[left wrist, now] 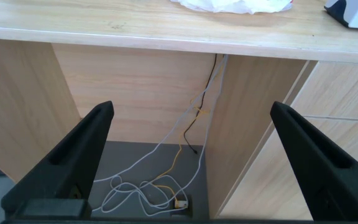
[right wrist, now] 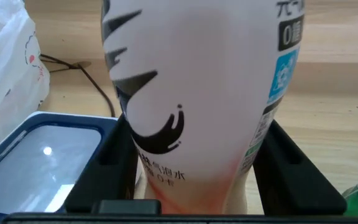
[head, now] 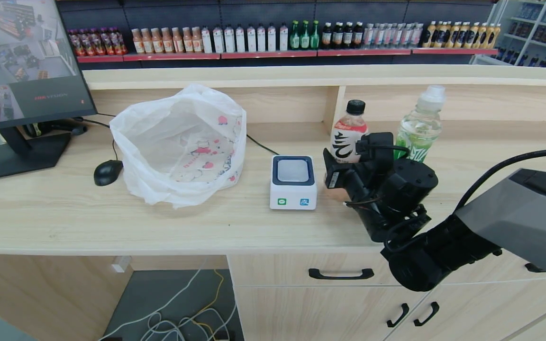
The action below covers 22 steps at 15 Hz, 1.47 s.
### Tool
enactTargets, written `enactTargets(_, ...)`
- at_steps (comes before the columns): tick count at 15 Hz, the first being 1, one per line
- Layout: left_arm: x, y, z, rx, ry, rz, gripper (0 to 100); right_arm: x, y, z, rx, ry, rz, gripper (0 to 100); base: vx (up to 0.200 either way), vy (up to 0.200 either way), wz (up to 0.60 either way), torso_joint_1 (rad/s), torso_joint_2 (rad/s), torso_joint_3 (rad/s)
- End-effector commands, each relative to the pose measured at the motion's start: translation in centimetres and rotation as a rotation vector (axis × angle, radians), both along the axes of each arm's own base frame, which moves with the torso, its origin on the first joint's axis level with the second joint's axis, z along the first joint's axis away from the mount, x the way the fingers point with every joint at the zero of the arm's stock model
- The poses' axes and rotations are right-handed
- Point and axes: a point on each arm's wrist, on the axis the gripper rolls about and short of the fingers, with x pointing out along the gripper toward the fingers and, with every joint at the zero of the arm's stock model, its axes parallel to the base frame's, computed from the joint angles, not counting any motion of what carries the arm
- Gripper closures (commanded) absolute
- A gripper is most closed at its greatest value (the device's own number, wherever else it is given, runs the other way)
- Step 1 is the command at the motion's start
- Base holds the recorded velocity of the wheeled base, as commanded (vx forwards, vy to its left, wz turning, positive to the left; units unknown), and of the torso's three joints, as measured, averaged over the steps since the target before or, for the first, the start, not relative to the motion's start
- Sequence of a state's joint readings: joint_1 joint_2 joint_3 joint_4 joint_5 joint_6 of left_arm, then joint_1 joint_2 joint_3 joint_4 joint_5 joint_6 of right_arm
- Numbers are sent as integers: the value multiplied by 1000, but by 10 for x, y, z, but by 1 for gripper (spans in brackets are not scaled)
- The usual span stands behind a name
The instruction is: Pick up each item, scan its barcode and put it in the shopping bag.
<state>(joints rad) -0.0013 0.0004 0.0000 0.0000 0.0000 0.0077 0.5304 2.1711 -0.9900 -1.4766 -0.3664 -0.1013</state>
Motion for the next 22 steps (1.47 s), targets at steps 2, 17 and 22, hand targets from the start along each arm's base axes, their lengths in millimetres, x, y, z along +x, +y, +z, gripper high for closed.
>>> enactTargets(2, 0, 0, 0, 0, 0, 0, 0, -1, 0, 2, 2, -5, 2, 100, 0, 0, 0, 0, 0, 0)
enactTargets(17, 0, 0, 0, 0, 0, 1, 0, -85, -14, 46, 27, -45, 101, 100, 0, 0, 0, 0, 0, 0)
enactTargets(22, 0, 0, 0, 0, 0, 0, 0, -160, -26, 43, -9, 8, 228, 100, 0, 0, 0, 0, 0, 0)
